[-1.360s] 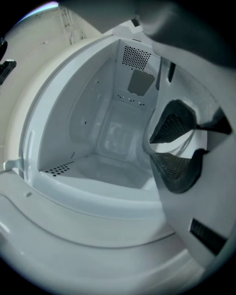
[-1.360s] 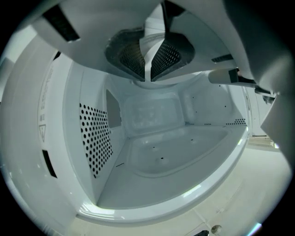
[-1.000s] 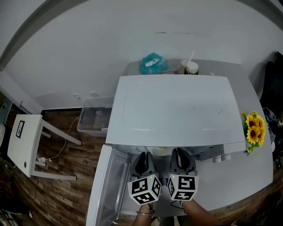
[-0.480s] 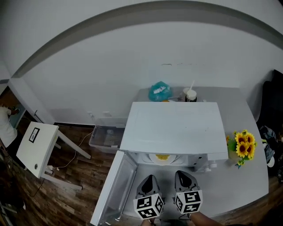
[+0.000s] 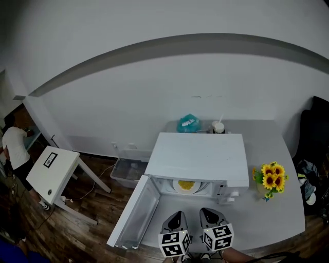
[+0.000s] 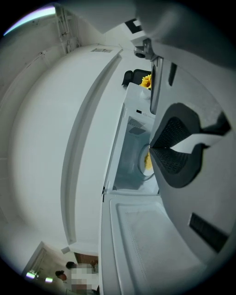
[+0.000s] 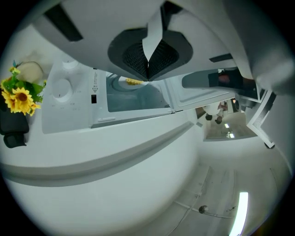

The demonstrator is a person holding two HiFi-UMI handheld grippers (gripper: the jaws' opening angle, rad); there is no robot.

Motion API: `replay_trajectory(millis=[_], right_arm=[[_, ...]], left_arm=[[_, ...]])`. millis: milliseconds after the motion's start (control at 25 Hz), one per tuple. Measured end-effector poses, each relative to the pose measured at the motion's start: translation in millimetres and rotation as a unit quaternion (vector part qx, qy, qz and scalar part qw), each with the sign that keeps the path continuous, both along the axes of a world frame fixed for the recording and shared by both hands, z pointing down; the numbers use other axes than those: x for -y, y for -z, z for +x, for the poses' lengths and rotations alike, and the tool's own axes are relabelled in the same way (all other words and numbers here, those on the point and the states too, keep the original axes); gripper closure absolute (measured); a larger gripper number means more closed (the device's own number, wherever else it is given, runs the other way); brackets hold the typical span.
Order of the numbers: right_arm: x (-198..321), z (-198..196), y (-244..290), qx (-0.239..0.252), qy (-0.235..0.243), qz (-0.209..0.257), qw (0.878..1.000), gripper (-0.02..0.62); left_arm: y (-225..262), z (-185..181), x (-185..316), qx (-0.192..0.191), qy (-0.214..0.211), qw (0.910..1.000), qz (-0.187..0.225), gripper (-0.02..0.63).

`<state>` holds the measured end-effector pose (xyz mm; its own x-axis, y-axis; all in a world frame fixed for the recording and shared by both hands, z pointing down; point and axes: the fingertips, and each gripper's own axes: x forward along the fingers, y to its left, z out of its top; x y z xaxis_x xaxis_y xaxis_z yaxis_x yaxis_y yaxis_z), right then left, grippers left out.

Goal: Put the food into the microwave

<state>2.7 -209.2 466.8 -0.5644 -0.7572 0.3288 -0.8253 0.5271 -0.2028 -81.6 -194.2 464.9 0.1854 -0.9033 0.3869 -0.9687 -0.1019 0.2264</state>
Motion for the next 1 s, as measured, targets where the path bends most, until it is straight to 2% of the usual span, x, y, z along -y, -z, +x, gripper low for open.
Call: replay_trajectory(millis=[360, 800, 1000], right_arm=[[-10.7, 14.4, 23.7, 0.006, 0.008, 0.015, 1.0, 0.578], [-18.2, 5.0, 24.8, 0.007, 0.017, 0.014, 1.0, 0.578], [-21.7, 3.4, 23.3, -0.023, 0.027, 0.029, 0.999, 0.58]], left_arm=[[34.9, 8.8, -2.2, 0.012, 0.003, 0.9996, 0.025, 0.603], [28.2, 11.9, -10.6, 0.006, 0.002, 0.9999, 0.014, 0.603], [25.3, 7.5, -13.5, 0.007, 0.007, 0.9999, 0.012, 0.603]])
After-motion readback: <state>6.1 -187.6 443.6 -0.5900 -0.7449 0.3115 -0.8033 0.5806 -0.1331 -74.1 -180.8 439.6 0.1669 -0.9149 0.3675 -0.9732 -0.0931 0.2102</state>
